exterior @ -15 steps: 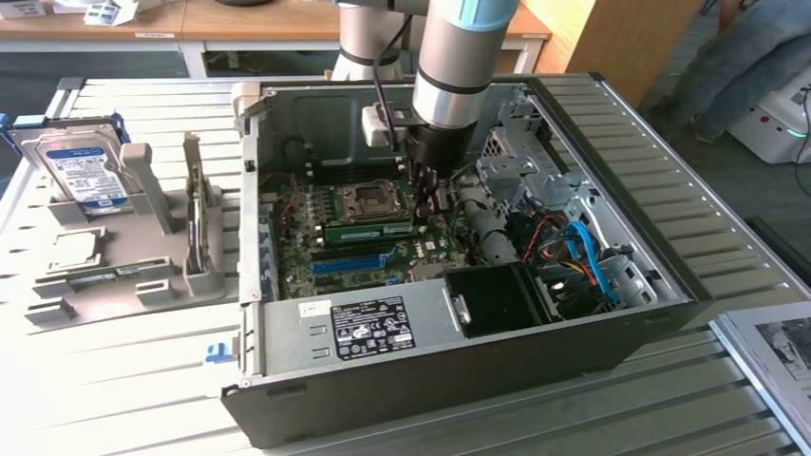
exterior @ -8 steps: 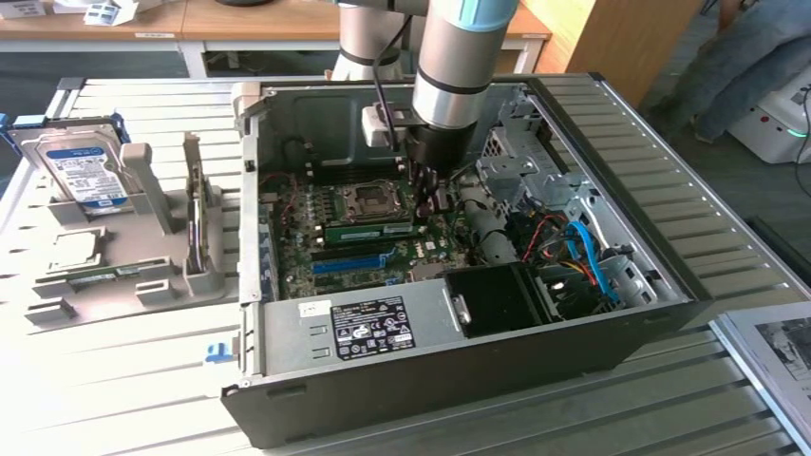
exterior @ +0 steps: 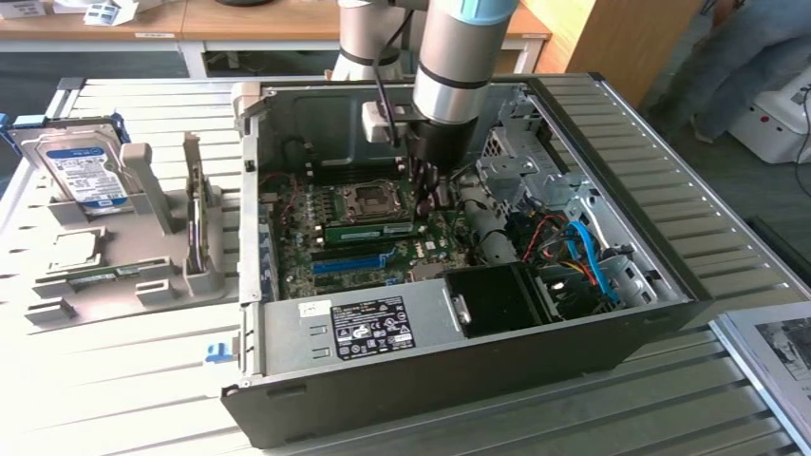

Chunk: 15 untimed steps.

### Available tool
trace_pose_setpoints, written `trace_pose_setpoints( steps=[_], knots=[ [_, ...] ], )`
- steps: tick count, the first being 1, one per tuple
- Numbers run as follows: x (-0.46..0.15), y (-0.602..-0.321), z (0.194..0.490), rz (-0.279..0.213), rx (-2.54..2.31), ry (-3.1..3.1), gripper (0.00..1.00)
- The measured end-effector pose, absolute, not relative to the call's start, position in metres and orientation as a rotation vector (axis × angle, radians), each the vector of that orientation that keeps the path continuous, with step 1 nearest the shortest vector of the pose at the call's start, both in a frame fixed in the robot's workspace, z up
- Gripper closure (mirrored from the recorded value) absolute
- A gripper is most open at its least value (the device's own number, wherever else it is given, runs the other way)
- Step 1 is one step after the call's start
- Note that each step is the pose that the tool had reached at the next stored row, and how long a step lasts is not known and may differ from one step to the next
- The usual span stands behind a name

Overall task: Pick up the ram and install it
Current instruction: 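Press down the ram until it locks into place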

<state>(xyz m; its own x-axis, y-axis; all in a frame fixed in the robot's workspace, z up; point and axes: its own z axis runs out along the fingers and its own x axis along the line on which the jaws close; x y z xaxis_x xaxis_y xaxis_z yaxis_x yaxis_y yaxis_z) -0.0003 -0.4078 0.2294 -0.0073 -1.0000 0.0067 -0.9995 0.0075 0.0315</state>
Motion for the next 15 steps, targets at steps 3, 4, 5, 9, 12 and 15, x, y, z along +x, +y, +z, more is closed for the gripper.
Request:
trace_pose_setpoints(
  steps=[3,4,5,9,12,15],
  knots=[
    [0.0,-0.408,0.233,-0.028,2.194,-2.21,0.9],
    [0.0,-0.408,0.235,-0.028,2.194,-2.21,0.9],
    [0.0,-0.408,0.236,-0.028,2.194,-2.21,0.9],
    [0.0,-0.408,0.241,-0.028,2.194,-2.21,0.9],
    [0.0,-0.408,0.244,-0.028,2.194,-2.21,0.9],
    [0.0,-0.408,0.246,-0.029,2.194,-2.21,0.9]
  ],
)
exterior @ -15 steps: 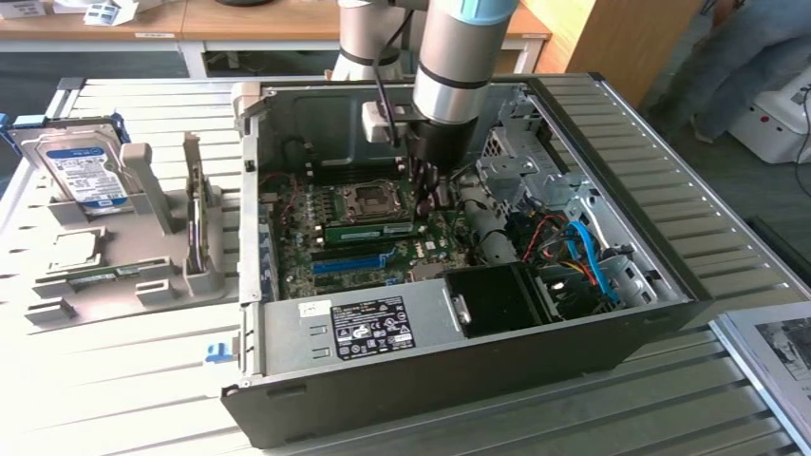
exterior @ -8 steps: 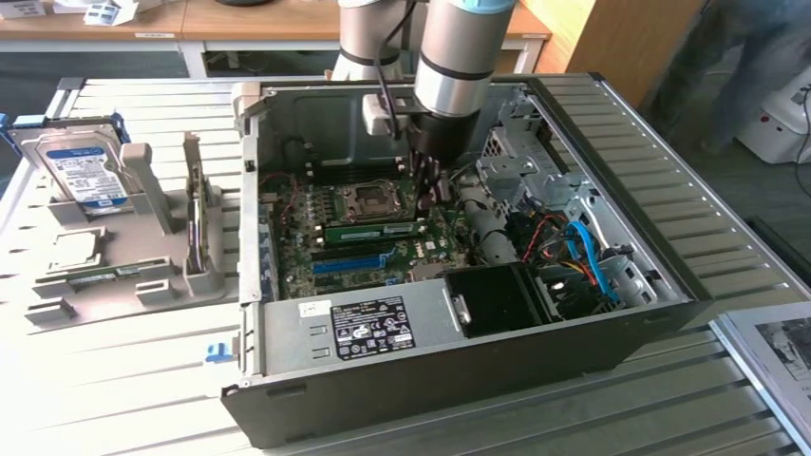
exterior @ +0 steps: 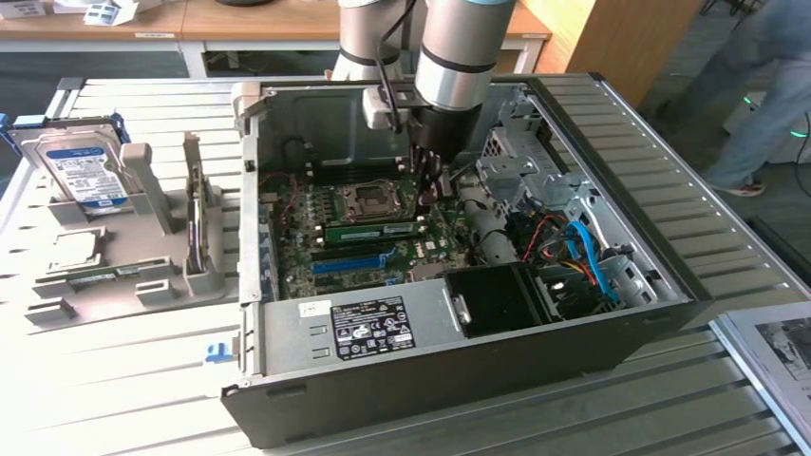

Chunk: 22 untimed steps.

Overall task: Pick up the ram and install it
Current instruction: 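Press down the ram until it locks into place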

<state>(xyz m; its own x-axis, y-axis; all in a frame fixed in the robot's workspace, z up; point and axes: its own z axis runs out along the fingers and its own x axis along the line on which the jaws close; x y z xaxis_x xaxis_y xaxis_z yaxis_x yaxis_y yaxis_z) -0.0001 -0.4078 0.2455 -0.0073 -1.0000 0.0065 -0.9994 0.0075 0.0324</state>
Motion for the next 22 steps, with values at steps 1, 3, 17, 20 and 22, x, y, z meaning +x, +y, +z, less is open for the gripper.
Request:
trace_pose_setpoints(
  steps=[1,3,17,20,22],
  knots=[
    [0.0,-0.408,0.246,-0.029,2.194,-2.21,0.9],
    [0.0,-0.408,0.246,-0.029,2.194,-2.21,0.9],
    [-0.028,-0.408,0.246,-0.014,2.2,-2.217,0.9],
    [-0.039,-0.408,0.246,-0.002,2.206,-2.222,0.9],
    [-0.044,-0.408,0.246,0.003,2.208,-2.224,0.9]
  ],
)
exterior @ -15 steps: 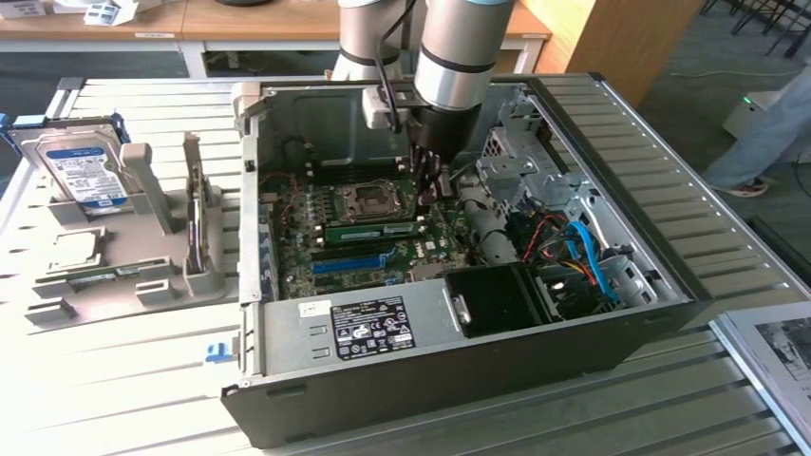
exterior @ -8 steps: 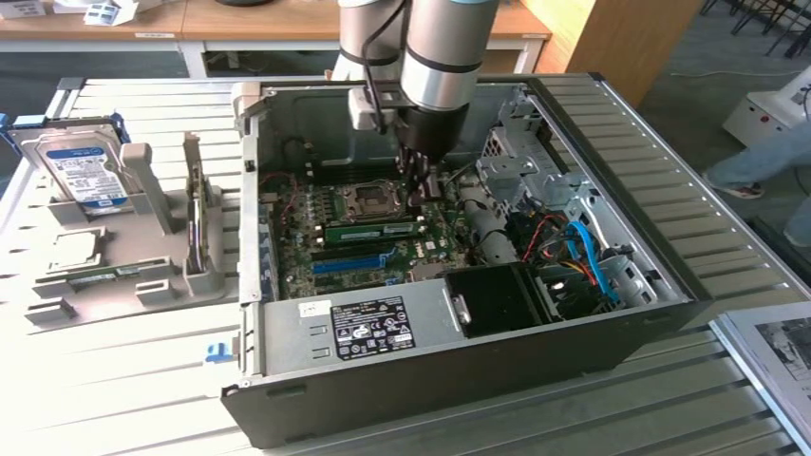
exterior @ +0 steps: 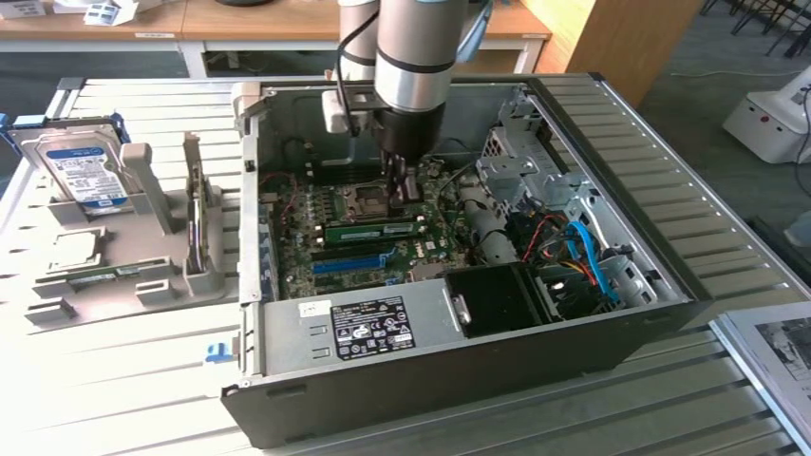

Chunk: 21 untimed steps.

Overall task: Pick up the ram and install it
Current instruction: 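Press down the ram until it locks into place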

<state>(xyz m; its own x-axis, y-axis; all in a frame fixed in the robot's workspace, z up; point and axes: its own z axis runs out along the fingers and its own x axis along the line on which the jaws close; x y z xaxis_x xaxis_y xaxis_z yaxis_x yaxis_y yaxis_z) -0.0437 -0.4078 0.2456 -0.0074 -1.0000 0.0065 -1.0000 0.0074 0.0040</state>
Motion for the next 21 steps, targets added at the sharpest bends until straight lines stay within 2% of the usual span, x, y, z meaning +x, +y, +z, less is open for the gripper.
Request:
trace_pose_setpoints(
  steps=[21],
  knots=[
    [-0.082,-0.408,0.246,0.02,2.216,-2.232,0.9]
  ],
)
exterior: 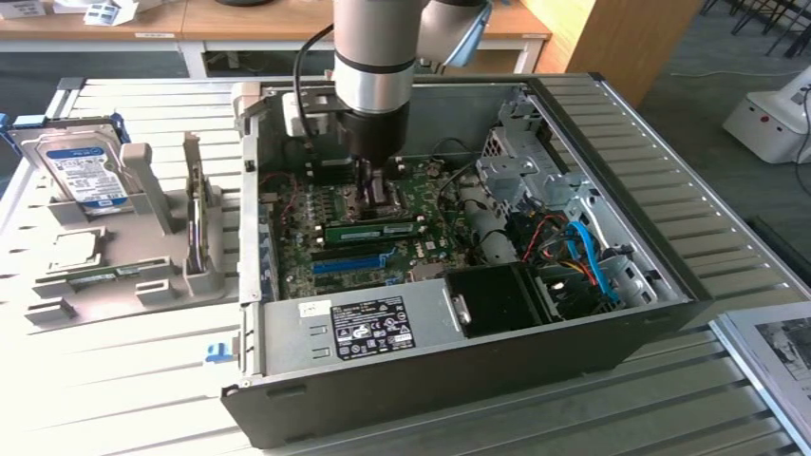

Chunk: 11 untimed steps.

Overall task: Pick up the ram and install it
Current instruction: 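Press down the ram until it locks into place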

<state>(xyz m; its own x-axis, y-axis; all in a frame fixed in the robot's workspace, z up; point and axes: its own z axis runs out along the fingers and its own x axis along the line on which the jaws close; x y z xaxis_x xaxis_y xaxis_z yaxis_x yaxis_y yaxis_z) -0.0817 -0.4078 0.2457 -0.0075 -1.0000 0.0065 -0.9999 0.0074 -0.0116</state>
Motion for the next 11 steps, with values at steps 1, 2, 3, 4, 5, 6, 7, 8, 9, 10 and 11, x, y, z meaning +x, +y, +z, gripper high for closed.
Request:
trace_pose_setpoints(
  steps=[1,2,3,4,5,6,7,8,9,10,11],
  knots=[
    [-0.083,-0.4078,0.2457,-0.02,-2.21,2.227,0.9],
    [-0.0843,-0.4078,0.2457,-0.021,-2.21,2.227,0.9],
    [-0.0858,-0.4078,0.2457,-0.021,-2.21,2.227,0.9],
    [-0.0871,-0.4078,0.2457,-0.022,-2.21,2.227,0.9],
    [-0.0883,-0.4078,0.2457,-0.022,-2.21,2.226,0.9],
    [-0.0895,-0.4078,0.2457,-0.022,-2.21,2.226,0.9],
    [-0.0904,-0.4078,0.2456,-0.022,-2.209,2.226,0.9],
    [-0.0913,-0.4078,0.2457,-0.022,-2.209,2.226,0.9],
    [-0.0915,-0.4077,0.2457,-0.023,-2.209,2.226,0.9],
    [-0.0915,-0.4078,0.2457,-0.023,-2.209,2.226,0.9],
    [-0.0915,-0.4078,0.2457,-0.023,-2.209,2.226,0.9]
  ],
)
